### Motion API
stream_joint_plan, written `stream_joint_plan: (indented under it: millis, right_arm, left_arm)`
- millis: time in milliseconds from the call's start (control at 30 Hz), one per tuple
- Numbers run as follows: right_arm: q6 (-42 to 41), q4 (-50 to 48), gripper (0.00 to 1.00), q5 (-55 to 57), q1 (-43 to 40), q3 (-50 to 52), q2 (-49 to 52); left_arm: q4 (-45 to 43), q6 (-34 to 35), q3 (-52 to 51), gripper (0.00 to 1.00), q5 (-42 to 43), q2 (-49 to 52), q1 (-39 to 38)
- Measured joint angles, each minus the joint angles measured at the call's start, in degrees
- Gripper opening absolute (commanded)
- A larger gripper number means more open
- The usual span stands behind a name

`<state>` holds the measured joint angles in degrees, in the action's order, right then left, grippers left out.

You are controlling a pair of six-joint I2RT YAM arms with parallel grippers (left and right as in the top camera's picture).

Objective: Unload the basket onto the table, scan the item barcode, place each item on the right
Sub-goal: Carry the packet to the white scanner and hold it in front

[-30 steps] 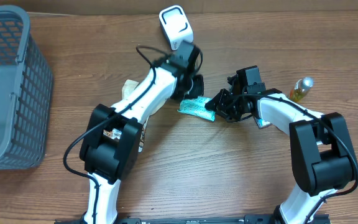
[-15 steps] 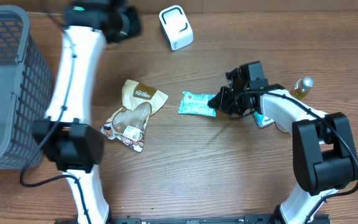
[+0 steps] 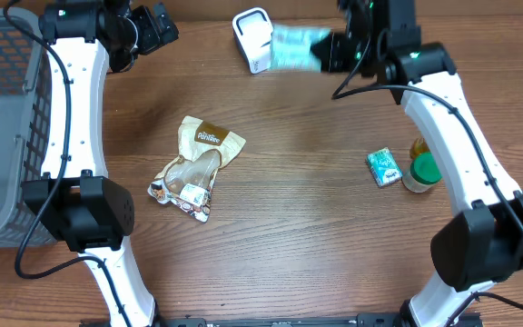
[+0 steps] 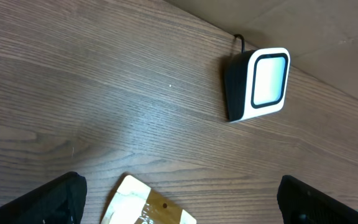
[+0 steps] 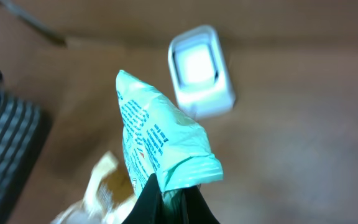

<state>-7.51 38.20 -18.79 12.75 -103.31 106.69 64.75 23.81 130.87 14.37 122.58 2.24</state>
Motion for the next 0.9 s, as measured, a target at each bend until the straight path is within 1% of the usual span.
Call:
stream_joint_plan:
  millis: [133,300,400,567,700,900]
  right_arm:
    - [6.5,-6.3,0.04,8.2,2.7,-0.9,-0.8]
    - [16.3,-11.9,0.04,19.2,9.0,-0.9,0.3]
    - [21.4,-17.5,0.04,25.6,12.4,-0.9,2.7]
    - [28.8,-28.1,0.04,34.1,14.2,-0.9,9.8]
    - [32.8,-32.8,0.04,37.8,13.9,-0.9,15.3]
    - [35.4,-39.0,0.04,41.5,13.7,-0.9,22.3]
  left_arm:
    - [0.0,0.0,0.0,1.0,0.0,0.0,0.0]
    - [0.0,0.0,0.0,1.0,0.0,0.0,0.0]
    - [0.0,0.0,0.0,1.0,0.0,0.0,0.0]
    - [0.0,0.0,0.0,1.0,0.0,0.0,0.0]
    - [0.0,0.0,0.0,1.0,0.0,0.0,0.0]
    - [0.0,0.0,0.0,1.0,0.0,0.0,0.0]
